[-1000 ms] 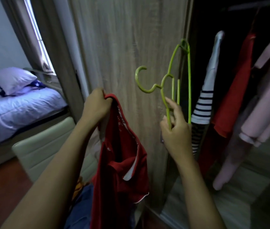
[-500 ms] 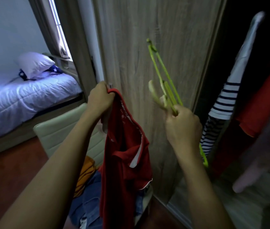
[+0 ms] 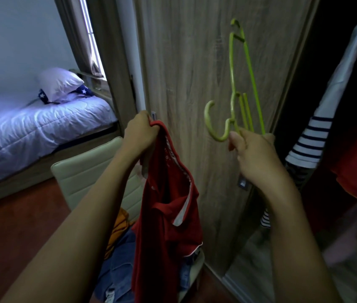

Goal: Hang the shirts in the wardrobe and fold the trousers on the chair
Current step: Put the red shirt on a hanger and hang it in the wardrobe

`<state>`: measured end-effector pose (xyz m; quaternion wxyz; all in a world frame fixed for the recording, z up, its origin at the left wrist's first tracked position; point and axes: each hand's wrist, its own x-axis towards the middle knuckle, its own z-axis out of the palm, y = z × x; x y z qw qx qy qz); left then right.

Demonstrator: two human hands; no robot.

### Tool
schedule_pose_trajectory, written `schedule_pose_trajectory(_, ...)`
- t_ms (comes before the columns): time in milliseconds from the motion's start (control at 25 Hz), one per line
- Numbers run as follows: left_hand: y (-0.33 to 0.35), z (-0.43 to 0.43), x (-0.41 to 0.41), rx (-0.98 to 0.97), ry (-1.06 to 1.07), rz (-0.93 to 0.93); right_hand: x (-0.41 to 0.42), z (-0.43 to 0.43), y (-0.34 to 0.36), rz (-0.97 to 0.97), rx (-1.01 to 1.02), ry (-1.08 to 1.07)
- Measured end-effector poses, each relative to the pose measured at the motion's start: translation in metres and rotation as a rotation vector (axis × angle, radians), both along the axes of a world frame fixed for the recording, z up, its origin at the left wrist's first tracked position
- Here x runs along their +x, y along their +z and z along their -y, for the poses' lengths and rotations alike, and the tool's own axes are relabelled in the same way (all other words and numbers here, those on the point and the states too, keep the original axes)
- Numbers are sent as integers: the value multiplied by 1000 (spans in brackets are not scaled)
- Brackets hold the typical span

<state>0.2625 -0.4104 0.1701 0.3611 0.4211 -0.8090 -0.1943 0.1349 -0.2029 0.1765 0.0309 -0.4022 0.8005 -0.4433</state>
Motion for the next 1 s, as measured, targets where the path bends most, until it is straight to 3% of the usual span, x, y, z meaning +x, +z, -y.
schedule_pose_trajectory(120,-1,-1,-5,5,-3,-6,-2,11,-3,-67,-82,-69)
schedule_pose_trajectory(240,-1,0,-10,5,-15,7,1,25,-16,243,-429,-50)
schedule_pose_trajectory(320,-1,1,-12,0,-19,17,4,32,-21,305,-621,-102)
schedule_pose_trajectory(600,1,-1,-12,63,-24,-40,14,55,-13,781,-1072,-68)
schedule_pose_trajectory(840,9,-2,-4,120,-51,-199,16,73,-74,670,-981,18)
schedule_pose_trajectory(1000,8,6,6,214,-73,-291,9,66,-114,423,-660,78)
